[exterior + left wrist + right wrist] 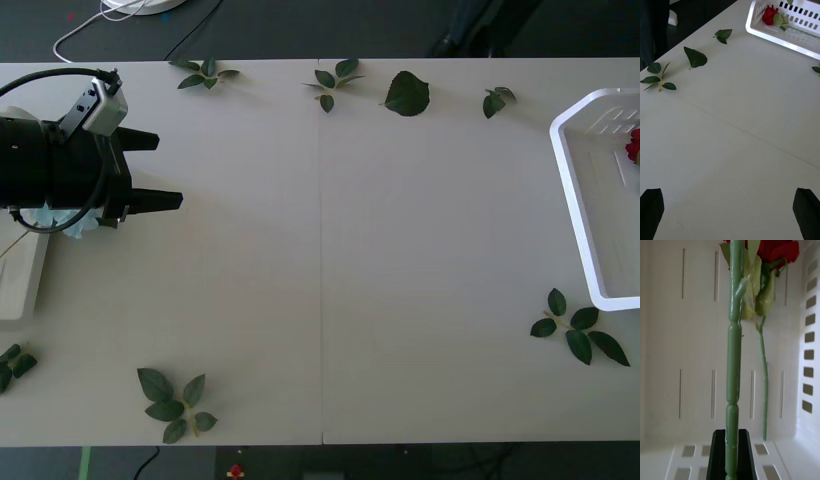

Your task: Place the red flowers into the right box and the blue flowers into the left box. If a person shows an open palm, hand one flower to the person first, then continue sorting.

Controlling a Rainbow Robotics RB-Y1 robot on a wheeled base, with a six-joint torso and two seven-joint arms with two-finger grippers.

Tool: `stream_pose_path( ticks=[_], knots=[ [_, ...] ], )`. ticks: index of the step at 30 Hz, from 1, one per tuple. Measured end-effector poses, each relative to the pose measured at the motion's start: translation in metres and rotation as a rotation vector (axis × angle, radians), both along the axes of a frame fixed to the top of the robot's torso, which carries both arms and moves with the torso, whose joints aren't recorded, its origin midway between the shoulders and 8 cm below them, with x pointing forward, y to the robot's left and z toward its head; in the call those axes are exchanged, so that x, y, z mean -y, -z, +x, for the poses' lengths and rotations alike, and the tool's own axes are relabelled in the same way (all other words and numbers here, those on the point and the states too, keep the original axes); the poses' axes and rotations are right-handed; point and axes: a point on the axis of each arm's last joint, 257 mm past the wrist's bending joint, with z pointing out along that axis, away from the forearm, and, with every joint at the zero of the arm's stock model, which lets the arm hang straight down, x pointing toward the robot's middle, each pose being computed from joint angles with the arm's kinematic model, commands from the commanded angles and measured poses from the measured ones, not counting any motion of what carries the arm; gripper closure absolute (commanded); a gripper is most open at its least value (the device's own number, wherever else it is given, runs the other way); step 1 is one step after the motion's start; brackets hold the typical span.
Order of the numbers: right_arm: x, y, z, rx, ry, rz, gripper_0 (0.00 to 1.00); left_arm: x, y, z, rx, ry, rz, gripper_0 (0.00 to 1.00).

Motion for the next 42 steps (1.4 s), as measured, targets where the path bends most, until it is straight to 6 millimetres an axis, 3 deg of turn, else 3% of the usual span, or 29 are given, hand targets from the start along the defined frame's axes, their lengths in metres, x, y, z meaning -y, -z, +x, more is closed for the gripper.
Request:
stream_pose_path(
  ticks=[1,2,19,28,31,34,38,42],
  knots=[
    [0.000,0.001,0.000,0.000,-0.001,0.000,0.26,0.000,0.000,0.000,0.000,0.000,0.000,0.00],
    [-0.001,0.001,0.000,0.000,-0.002,-0.001,0.00,0.000,0.000,0.000,0.000,-0.001,0.000,0.00],
    [-0.002,-0.001,0.002,0.011,-0.003,0.005,0.00,-0.001,0.000,0.000,0.000,-0.002,0.000,0.00],
    [-0.036,-0.003,0.007,0.021,-0.013,0.116,0.00,-0.001,0.000,0.001,0.000,-0.002,0.000,0.00],
    [-0.061,-0.004,0.003,-0.008,-0.015,0.215,0.00,-0.001,0.000,0.001,0.000,-0.002,0.000,0.00],
    [-0.098,-0.017,0.006,-0.013,-0.046,0.344,0.00,-0.001,0.000,0.001,0.000,-0.002,0.000,0.00],
    [-0.159,-0.047,0.007,0.005,-0.262,0.394,0.00,-0.001,0.000,0.001,-0.001,-0.003,0.000,0.00],
    [-0.221,-0.091,0.009,0.081,-0.497,0.422,0.00,-0.001,0.000,0.001,-0.001,-0.003,0.000,0.00]
  ],
)
